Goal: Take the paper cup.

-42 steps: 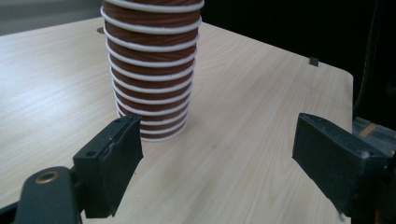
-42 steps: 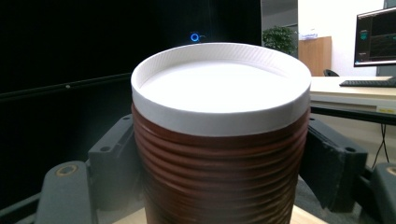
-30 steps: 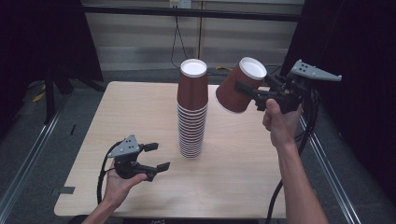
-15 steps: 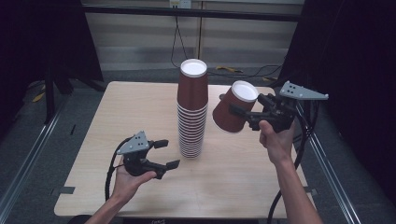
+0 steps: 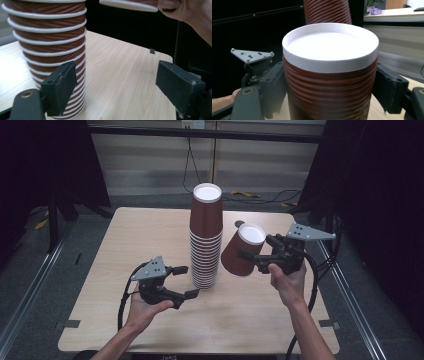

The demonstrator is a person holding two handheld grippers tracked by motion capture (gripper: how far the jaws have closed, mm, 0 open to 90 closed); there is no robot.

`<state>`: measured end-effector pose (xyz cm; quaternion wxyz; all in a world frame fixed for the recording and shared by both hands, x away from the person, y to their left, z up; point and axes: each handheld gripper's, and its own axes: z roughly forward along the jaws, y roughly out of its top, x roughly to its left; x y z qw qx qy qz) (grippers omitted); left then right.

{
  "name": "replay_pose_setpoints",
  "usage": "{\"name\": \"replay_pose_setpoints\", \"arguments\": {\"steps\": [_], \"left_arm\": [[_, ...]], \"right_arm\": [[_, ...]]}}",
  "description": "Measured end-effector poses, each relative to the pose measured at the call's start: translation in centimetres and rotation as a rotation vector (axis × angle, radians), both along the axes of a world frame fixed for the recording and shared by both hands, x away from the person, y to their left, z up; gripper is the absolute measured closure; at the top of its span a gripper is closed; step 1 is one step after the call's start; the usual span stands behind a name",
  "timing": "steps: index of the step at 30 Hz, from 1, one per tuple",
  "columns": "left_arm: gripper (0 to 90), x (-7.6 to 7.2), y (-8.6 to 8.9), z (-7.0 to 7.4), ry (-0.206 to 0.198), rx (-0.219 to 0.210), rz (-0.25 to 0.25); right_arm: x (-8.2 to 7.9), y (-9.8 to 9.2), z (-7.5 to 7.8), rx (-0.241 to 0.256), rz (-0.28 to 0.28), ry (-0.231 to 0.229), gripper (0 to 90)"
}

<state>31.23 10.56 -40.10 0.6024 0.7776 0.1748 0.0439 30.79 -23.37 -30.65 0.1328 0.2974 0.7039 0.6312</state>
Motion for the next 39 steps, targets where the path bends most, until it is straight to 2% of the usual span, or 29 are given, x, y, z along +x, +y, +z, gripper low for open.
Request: {"name": "replay_pose_setpoints", "arguments": {"steps": [5,10,20,31,36,39], "left_arm": [[17.0,0.1,-0.7,0.4,-0.007,-0.009,-0.019],[16.9,0.3,-1.4,0.6,-0.016,0.001,-0.032],[15.6,0.2,-2.5,0.7,-0.033,-0.013,-0.071],[15.5,0.3,-3.1,-0.1,-0.006,0.002,-0.095],[15.6,0.2,-3.1,-0.5,0.005,-0.015,-0.082],[15.4,0.4,-3.1,-0.7,0.024,-0.024,-0.096]], "right_arm": [[0.1,0.7,-1.1,-0.007,0.016,0.019,22.4],[0.2,1.2,-2.2,-0.015,0.041,0.035,22.3],[0.0,2.4,-3.5,-0.029,0.095,0.049,22.4],[-0.2,3.6,-4.7,-0.036,0.138,0.078,22.5],[-0.4,4.2,-5.1,-0.032,0.154,0.079,22.5],[-0.5,4.6,-5.2,-0.033,0.161,0.081,22.5]]}}
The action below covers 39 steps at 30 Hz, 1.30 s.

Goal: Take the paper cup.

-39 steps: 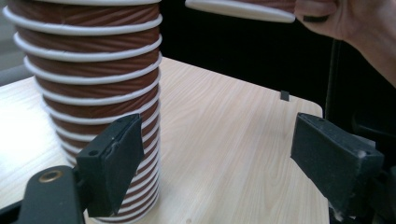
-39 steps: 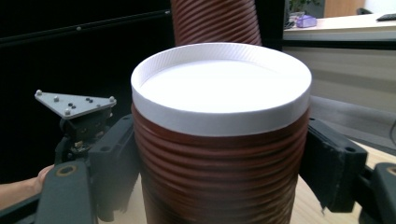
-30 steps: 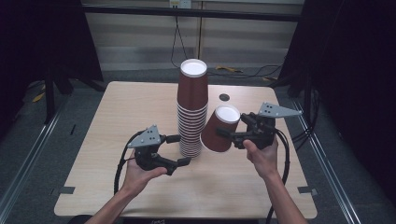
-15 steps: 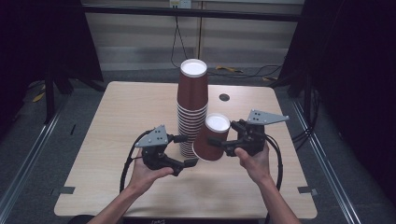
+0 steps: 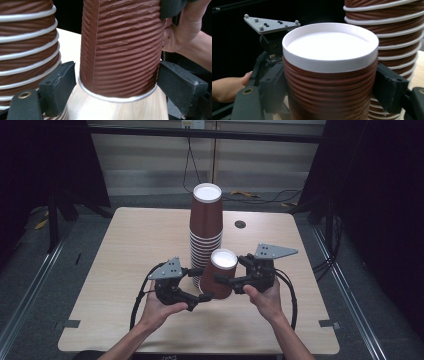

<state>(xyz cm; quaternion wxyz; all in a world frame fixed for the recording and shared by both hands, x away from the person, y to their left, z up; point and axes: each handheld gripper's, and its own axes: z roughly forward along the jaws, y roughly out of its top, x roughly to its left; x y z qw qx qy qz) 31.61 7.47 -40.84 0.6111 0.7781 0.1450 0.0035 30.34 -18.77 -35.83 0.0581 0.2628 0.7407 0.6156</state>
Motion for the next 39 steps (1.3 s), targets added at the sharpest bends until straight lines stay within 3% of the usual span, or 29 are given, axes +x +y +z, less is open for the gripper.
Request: {"name": "replay_pose_setpoints", "arguments": {"steps": [17,29,39], "left_arm": [[7.8,-0.2,-0.9,-0.3,0.002,0.009,-0.002],[8.4,-0.2,-1.2,-0.2,0.005,0.005,-0.002],[12.6,-0.4,-0.9,-0.1,-0.015,0.037,-0.008]], "right_arm": [[-0.1,1.4,-0.8,0.01,0.033,0.016,22.6],[-0.1,1.8,-1.1,0.02,0.045,0.019,22.6],[-0.1,2.0,-1.3,0.014,0.057,0.02,21.1]]}}
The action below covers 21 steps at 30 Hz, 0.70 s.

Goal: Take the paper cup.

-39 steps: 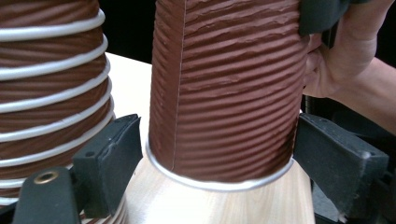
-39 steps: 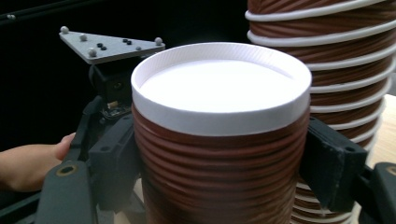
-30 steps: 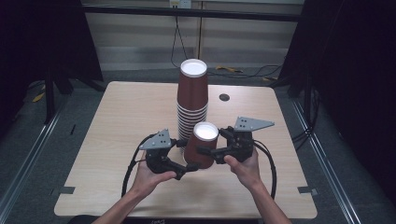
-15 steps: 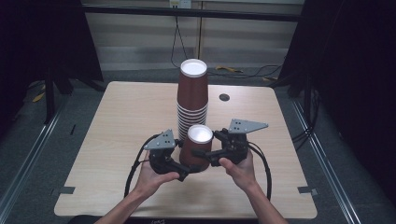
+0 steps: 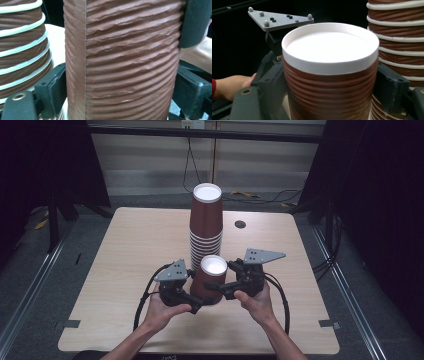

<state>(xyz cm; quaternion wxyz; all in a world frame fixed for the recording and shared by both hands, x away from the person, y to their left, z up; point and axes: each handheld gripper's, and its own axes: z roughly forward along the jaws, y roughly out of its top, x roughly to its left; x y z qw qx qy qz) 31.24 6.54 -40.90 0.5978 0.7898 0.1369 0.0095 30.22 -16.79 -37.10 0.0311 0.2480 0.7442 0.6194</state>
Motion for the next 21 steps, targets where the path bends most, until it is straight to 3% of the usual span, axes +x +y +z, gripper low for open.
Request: {"name": "replay_pose_setpoints", "arguments": {"steps": [8,21], "left_arm": [[13.8,0.1,0.4,0.1,0.002,0.019,-0.003],[14.2,0.6,1.4,0.1,0.017,0.073,-0.004]], "right_arm": [[0.0,0.2,0.0,-0.005,0.009,0.011,15.9],[-0.1,-1.2,0.6,-0.007,0.001,0.011,14.4]]}}
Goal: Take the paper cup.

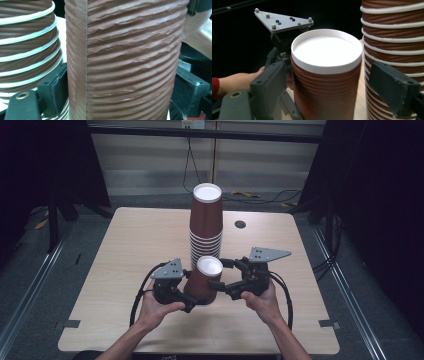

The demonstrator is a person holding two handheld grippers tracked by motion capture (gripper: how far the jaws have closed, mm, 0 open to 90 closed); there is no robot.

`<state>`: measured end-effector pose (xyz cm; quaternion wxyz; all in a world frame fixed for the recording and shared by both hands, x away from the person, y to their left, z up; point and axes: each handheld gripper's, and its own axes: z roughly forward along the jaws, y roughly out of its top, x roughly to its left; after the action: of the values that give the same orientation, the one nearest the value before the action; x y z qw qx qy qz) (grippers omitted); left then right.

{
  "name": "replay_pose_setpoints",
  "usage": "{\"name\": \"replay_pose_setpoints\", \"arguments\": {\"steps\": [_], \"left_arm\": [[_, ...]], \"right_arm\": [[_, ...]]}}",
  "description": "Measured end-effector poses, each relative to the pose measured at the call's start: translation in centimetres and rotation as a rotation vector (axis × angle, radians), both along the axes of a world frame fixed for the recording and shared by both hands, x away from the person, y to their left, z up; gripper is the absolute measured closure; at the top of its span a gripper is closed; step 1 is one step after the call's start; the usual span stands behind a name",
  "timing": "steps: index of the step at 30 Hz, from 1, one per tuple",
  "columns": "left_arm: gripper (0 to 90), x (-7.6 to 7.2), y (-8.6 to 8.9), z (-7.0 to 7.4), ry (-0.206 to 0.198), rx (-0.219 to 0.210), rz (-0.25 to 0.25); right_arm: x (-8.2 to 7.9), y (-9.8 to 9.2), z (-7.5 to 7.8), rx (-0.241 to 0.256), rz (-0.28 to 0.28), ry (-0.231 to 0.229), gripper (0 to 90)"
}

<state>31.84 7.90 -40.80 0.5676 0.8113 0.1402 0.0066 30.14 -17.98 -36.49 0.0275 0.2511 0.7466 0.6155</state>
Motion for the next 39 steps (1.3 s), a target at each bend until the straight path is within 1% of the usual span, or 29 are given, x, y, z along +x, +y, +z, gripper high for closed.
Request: {"name": "replay_pose_setpoints", "arguments": {"steps": [4,7,9,10,12,13,15,20,27,29,32,33,35,37,38,39], "left_arm": [[14.4,0.2,0.4,0.1,-0.002,0.019,0.007],[14.6,0.2,0.6,0.1,-0.002,0.021,0.013],[14.7,0.2,0.9,0.3,-0.015,0.028,0.023],[14.8,0.2,0.9,0.4,-0.013,0.029,0.024],[14.9,0.2,1.1,0.6,-0.025,0.043,0.021],[15.0,0.2,1.2,0.6,-0.022,0.043,0.023],[15.1,0.2,1.3,0.8,-0.039,0.056,0.023],[15.2,0.2,1.4,0.9,-0.034,0.071,0.02],[15.4,0.1,1.2,0.9,-0.043,0.12,0.014],[15.4,0.0,1.1,1.0,-0.055,0.144,0.011],[15.4,-0.1,1.0,1.0,-0.058,0.162,0.001],[15.4,-0.2,0.9,1.0,-0.065,0.177,0.0],[15.4,-0.1,0.9,0.9,-0.056,0.179,-0.007],[15.4,-0.1,0.8,0.9,-0.06,0.194,-0.011],[15.5,-0.1,0.8,0.9,-0.06,0.199,-0.01],[15.4,-0.1,0.8,0.9,-0.06,0.206,-0.011]], "right_arm": [[-0.1,-0.3,0.0,-0.021,0.002,0.002,14.5],[-0.2,-0.4,-0.1,-0.029,-0.002,0.006,14.5],[-0.1,-0.5,-0.1,-0.035,-0.007,0.006,14.5],[-0.1,-0.5,-0.1,-0.043,-0.006,0.005,14.5],[-0.1,-0.7,0.0,-0.048,-0.008,0.006,14.5],[-0.1,-0.7,0.0,-0.053,-0.01,0.005,14.5],[-0.1,-0.9,0.0,-0.065,-0.018,0.003,14.5],[0.0,-1.1,-0.1,-0.096,-0.026,0.012,14.5],[0.0,-1.4,0.0,-0.127,-0.008,0.02,14.5],[0.0,-1.6,0.0,-0.132,-0.009,0.022,14.5],[0.1,-1.9,-0.1,-0.14,-0.012,0.024,15.1],[0.0,-1.9,-0.2,-0.151,-0.016,0.026,15.5],[0.1,-1.9,-0.3,-0.172,-0.017,0.027,15.5],[0.1,-1.8,-0.4,-0.185,-0.01,0.031,15.9],[0.1,-1.8,-0.4,-0.203,-0.008,0.025,16.0],[0.1,-1.7,-0.5,-0.209,-0.01,0.023,16.0]]}}
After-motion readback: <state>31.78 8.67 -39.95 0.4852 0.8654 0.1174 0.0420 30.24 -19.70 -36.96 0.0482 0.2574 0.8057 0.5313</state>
